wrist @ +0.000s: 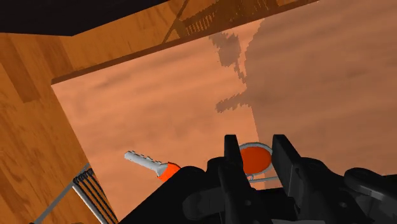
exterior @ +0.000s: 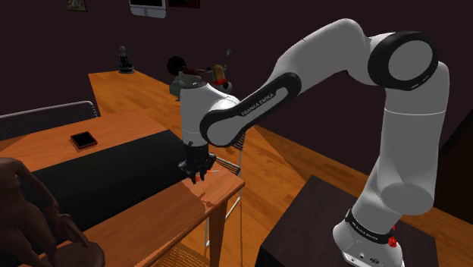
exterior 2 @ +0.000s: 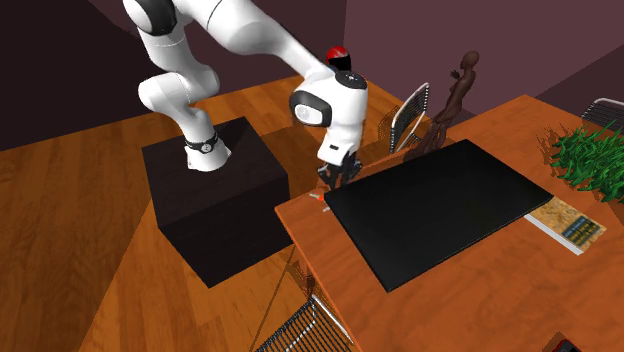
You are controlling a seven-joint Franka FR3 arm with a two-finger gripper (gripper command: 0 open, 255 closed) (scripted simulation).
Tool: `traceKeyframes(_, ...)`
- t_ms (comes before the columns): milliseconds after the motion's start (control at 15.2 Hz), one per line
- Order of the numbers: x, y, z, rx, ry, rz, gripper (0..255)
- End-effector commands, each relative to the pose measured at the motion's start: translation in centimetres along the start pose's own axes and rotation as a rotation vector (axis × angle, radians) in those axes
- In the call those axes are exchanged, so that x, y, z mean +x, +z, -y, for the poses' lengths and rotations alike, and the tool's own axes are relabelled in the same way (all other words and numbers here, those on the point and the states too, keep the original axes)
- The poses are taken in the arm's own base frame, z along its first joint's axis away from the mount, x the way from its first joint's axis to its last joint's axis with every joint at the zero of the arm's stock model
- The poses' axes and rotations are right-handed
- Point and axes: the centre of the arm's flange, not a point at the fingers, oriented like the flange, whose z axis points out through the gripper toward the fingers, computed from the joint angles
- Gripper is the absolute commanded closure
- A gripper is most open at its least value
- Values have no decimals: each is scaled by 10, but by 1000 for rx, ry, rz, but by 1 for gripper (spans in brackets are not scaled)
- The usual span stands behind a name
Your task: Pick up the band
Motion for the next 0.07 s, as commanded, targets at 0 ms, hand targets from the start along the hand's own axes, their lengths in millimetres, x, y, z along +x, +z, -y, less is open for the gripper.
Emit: traceKeyframes(0,0,-4,0,1,1,-2,255)
